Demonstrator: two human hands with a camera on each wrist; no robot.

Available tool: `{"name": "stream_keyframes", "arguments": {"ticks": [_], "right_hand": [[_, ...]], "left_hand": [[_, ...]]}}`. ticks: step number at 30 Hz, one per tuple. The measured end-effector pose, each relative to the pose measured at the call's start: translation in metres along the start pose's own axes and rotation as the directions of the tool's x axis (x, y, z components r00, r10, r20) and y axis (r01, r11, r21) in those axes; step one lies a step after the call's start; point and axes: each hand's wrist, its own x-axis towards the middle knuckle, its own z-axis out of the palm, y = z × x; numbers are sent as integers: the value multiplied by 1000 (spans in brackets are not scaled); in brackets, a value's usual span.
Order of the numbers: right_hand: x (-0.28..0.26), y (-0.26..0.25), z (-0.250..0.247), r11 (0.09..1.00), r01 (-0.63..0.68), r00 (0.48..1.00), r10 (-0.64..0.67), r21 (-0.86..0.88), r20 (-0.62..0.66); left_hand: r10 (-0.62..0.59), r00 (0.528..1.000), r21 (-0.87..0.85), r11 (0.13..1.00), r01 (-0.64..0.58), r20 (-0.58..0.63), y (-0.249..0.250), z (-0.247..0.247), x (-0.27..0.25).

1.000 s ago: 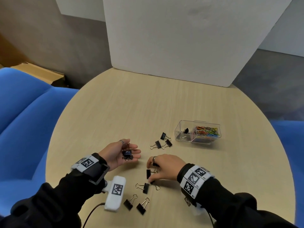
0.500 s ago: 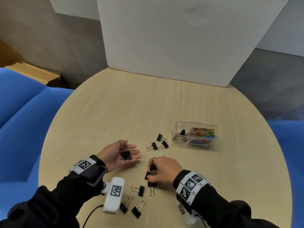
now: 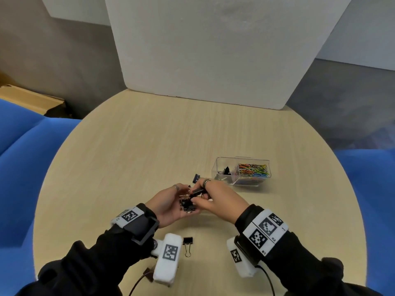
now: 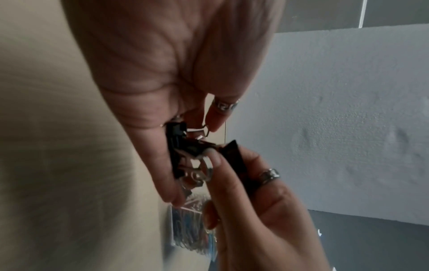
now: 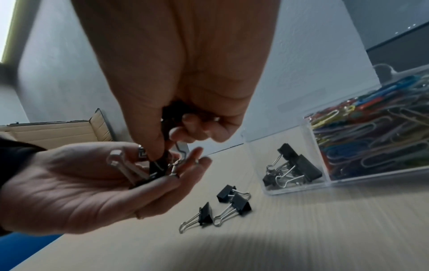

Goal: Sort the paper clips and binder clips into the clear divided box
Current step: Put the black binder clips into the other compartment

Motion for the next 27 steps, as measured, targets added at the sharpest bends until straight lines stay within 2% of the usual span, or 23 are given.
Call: {"name": "stream_keyframes", "arguments": {"ticks": [6,12,15,18,22,24,27], "right_hand": [[-11,8,-6,1000,-6,995,7,10,-100],[-20,15,-20,997,77,976,-71,20,-205],[-26,20,-30,990,125,942,-100,61,-319],[-28,32,-47,993,63,898,-13,99,-441],[-21,63,-71,978,-189,915,145,-84,-377],[-17,77,-76,961,-239,930,186,-136,-316],[-16,85,-79,957,-262,950,233,-126,-206]], "left_hand": [[5,998,-73,997,0,64,1,30,7],[21,994,-122,993,-7,106,0,46,13],[30,995,-107,994,-19,100,3,53,17],[22,995,-73,997,-15,99,7,59,23],[16,993,-54,998,-10,116,16,72,33],[24,993,-48,999,-19,115,21,81,38],[19,996,-39,999,-16,84,25,90,46]]}}
